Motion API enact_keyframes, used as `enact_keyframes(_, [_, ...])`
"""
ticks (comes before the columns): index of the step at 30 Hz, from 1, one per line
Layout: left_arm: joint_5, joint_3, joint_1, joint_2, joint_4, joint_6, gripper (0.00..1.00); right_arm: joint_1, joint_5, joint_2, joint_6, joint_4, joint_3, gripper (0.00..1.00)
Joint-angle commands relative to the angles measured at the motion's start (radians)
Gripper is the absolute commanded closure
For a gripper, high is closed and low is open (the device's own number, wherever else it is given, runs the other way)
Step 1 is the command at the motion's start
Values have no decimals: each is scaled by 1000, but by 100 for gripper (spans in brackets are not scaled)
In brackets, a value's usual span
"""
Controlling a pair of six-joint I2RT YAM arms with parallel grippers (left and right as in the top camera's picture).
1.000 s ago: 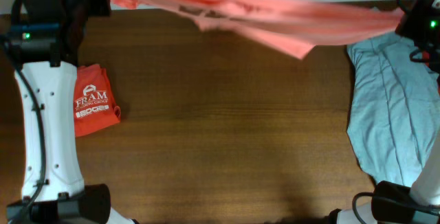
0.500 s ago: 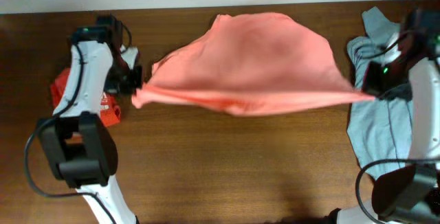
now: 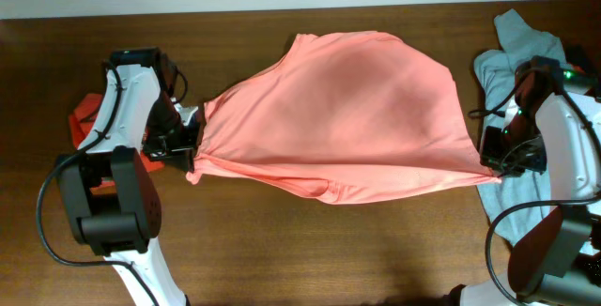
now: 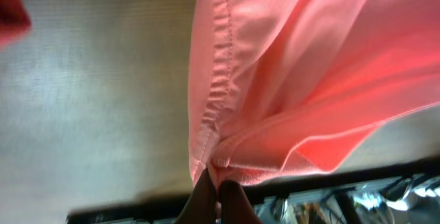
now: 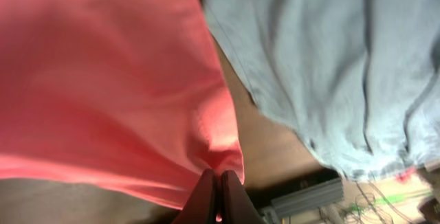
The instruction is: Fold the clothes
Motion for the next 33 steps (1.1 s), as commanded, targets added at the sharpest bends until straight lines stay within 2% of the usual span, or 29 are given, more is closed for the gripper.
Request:
enact_keyframes(1, [-104,-26,3,-21,-4,-51,100,-3,91,-7,68,-35,-5,96])
enact_keyframes(5, [-118,-114,3,-23,29,-72,100,-4,87,-10,82,-66,-16,96])
enact_keyframes(11, [-182,-235,3,-29,94,-158,100,-6,84,-77,136,-32,-163,96])
enact_keyframes(15, [-193,-254,3,-51,100,-183,100,-25,84,-141,162,-15,-237,96])
enact_keyframes(20, [-154,-254,1,-129,176,-183,100,-24,79,-211,146,39,-204,96])
enact_keyframes(24, [-135,-254,-20,-143,234,-183,100,20,23,-207,39,175,-156,96])
enact_keyframes(33, [-136,-255,-73,-143,274,-183,100,136,-26,-121,-28,429,-156,96])
